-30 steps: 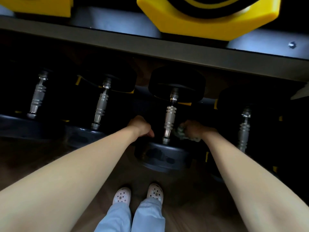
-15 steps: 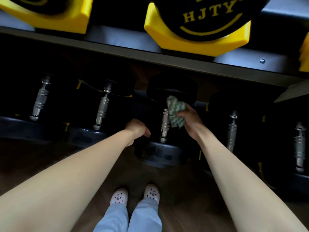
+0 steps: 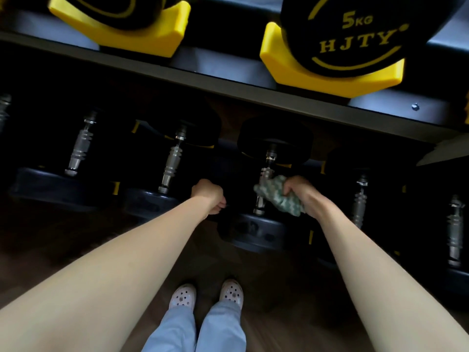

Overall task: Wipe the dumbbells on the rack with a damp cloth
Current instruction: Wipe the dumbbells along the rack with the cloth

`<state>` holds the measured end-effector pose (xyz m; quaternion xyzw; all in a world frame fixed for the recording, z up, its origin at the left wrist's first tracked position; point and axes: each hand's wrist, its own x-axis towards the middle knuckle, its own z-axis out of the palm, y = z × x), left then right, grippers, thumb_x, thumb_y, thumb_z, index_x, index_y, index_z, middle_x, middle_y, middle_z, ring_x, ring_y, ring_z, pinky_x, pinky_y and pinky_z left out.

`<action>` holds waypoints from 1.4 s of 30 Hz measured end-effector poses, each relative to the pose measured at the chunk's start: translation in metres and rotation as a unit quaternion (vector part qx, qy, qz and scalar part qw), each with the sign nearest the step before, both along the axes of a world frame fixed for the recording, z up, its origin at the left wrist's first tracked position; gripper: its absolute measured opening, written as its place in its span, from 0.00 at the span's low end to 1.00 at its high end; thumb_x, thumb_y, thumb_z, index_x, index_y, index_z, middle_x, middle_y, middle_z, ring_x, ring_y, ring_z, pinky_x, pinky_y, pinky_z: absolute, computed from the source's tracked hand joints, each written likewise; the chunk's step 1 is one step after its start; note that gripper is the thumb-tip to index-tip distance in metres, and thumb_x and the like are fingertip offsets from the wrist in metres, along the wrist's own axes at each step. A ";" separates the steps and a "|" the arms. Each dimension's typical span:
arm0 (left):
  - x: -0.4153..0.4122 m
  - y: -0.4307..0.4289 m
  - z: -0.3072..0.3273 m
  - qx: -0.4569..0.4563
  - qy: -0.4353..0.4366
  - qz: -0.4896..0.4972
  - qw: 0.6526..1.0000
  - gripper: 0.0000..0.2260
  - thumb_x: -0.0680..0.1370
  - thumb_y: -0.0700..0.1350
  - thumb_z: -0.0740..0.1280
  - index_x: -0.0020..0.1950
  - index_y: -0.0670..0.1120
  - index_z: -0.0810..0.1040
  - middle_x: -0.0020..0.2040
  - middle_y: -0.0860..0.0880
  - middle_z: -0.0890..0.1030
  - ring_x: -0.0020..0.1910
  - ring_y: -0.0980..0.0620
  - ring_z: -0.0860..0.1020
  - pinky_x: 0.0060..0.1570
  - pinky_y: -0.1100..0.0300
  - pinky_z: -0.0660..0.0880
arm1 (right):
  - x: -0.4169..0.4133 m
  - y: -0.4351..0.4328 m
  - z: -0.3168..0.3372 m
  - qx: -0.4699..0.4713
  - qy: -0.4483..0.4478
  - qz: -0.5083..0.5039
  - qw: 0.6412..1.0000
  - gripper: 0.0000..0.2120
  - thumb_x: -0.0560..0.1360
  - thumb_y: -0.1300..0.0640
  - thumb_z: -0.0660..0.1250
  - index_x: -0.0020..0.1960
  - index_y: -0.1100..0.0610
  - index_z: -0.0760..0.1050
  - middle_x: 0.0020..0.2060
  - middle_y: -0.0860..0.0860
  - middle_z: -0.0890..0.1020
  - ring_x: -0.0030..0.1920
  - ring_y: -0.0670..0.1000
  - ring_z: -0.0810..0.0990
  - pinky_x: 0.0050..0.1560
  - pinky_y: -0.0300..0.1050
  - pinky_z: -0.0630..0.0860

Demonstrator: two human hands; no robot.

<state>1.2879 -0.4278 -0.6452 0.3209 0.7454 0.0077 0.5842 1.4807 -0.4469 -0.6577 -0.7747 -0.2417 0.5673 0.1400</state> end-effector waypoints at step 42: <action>0.028 -0.042 0.255 0.010 -0.158 -0.138 0.978 0.12 0.81 0.38 0.57 0.63 0.39 0.70 0.59 0.39 0.75 0.54 0.43 0.76 0.49 0.50 0.77 | -0.035 -0.118 0.243 0.214 0.288 -0.292 0.886 0.18 0.73 0.71 0.52 0.55 0.57 0.73 0.44 0.54 0.79 0.40 0.49 0.80 0.44 0.43 0.73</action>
